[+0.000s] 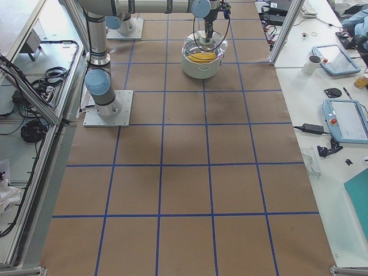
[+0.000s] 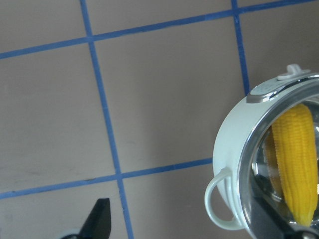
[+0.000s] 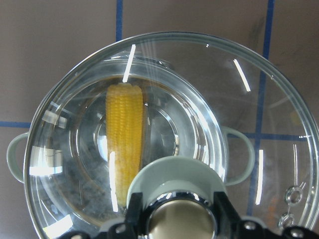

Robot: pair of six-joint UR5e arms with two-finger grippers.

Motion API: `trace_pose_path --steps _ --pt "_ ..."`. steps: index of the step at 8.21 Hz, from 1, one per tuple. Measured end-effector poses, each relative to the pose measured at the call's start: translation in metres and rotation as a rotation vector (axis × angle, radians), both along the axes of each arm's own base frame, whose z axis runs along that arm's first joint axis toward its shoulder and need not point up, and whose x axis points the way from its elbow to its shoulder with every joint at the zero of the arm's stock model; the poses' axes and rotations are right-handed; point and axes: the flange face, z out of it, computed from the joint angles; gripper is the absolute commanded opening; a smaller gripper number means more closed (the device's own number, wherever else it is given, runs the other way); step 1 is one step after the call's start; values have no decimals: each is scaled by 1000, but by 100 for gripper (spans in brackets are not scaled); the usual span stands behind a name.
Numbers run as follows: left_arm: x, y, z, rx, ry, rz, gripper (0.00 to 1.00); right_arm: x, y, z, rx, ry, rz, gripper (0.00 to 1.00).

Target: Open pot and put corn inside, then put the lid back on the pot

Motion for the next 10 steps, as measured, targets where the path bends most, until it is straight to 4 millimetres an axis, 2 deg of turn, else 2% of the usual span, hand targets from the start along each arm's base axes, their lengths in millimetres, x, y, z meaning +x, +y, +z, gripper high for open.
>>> trace_pose_path --steps 2,4,6,10 --pt "51 11 32 26 -30 70 100 27 -3 -17 -6 -6 -20 28" --pt "91 21 51 52 -66 136 100 53 -3 -40 -2 -1 -20 28" --pt "107 22 52 66 -78 160 100 60 -2 -54 8 6 -21 27" --pt "118 24 55 76 -129 170 100 56 7 -71 37 33 -17 26"
